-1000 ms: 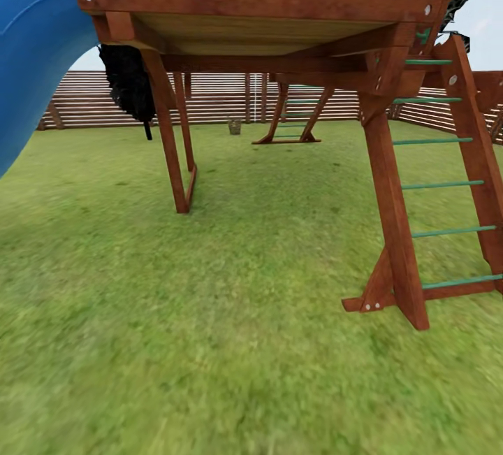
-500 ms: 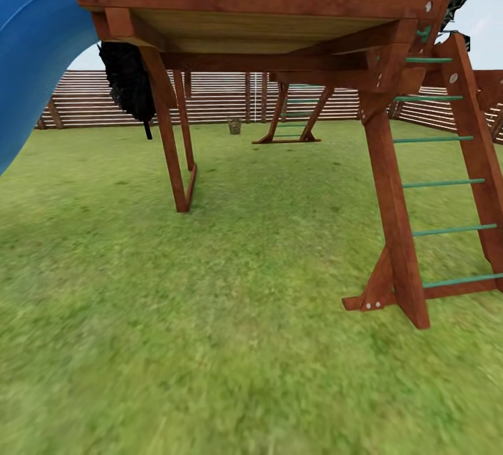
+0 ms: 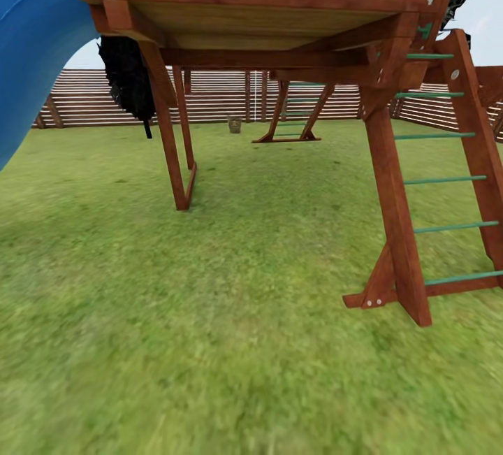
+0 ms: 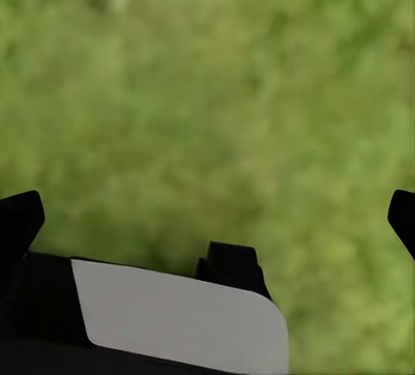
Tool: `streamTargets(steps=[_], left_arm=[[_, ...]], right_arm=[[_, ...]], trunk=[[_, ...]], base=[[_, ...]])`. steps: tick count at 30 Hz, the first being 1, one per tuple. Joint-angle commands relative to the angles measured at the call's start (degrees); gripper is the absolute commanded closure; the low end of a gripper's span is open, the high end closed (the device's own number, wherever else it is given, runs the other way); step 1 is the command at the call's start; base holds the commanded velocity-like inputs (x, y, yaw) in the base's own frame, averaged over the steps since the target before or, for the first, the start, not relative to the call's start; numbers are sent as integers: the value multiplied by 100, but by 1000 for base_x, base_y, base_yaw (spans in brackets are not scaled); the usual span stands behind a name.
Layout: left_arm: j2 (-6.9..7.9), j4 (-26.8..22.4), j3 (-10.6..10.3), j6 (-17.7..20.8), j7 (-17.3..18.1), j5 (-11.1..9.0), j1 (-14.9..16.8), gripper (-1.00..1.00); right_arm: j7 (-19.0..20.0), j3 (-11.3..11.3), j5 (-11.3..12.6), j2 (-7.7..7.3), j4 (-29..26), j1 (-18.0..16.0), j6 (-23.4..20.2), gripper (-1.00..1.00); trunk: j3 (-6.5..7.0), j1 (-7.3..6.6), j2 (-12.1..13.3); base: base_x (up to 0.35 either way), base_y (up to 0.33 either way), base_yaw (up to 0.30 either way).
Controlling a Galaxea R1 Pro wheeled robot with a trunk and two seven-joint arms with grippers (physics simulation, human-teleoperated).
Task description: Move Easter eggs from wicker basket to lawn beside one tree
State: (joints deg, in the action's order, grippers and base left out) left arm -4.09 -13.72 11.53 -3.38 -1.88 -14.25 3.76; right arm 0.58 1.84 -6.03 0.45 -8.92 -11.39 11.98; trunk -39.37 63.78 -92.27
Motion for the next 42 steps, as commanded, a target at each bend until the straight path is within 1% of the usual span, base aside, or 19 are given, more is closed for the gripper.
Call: streamTargets(steps=[1, 19, 21, 26, 30, 31, 32, 33, 34, 35, 36, 37, 39, 42], left_arm=[[-2, 1, -10, -19, -14, -66, 2, -100], [-9, 4, -9, -73, -23, -56, 8, -100], [-11, 3, -10, -88, -25, -54, 8, -100], [-31, -69, -23, -139, -29, -40, 20, -100], [-27, -148, -41, -232, -25, -17, 137, -100], [-17, -158, -46, -306, -24, -14, 168, -100], [4, -166, -50, -413, -24, -11, 229, -100], [56, -165, -48, -475, -24, -5, 322, -100], [143, -165, -47, -507, -23, -2, 411, -100], [201, -170, -46, -519, -23, -4, 472, -100], [225, -173, -46, -523, -23, -5, 504, -100], [273, -174, -46, -532, -23, -3, 623, -100], [315, -170, -46, -538, -23, 0, 771, -100], [294, -138, -56, -541, -23, 6, 822, -100]], right_arm=[[-6, 9, -39, -1, 4, -3, 14, -100], [20, 0, -38, -23, -3, -3, 41, -100], [25, 0, -34, -42, -28, -3, 86, -100], [32, 3, -25, -66, -60, -3, 395, -100], [30, -31, 10, -43, -230, -3, 464, -100], [30, -35, 14, -31, -293, -3, 515, -100], [26, -40, 23, -16, -349, -3, 677, -100], [24, -42, 27, -10, -383, -3, 881, -100], [20, -43, 31, -6, -398, -17, 1046, -100], [17, -43, 36, -4, -400, -33, 1114, -100], [16, -43, 39, -2, -399, -41, 1140, -100], [14, -44, 44, 3, -390, -60, 1191, -100], [18, -44, 48, 16, -382, -83, 1232, -100], [20, -44, 43, 4, -372, -117, 1246, -100]], trunk=[[-23, 22, -44], [-346, 417, -766], [-382, 461, -846], [-472, 571, -1046], [-544, 659, -1207], [-562, 681, -1247], [-580, 703, -1287], [-598, 725, -1327], [-616, 747, -1367], [-634, 769, -1407], [-652, 791, -1447], [-670, 813, -1488], [-705, 857, -1568], [-759, 923, -1688]], base=[[0, 0, 0], [0, 0, 0], [0, 0, 0], [0, 0, 0], [0, 0, 0], [0, 0, 0], [0, 0, 0], [0, 0, 0], [0, 0, 0], [0, 0, 0], [0, 0, 0], [0, 0, 0], [0, 0, 0], [0, 0, 0]])
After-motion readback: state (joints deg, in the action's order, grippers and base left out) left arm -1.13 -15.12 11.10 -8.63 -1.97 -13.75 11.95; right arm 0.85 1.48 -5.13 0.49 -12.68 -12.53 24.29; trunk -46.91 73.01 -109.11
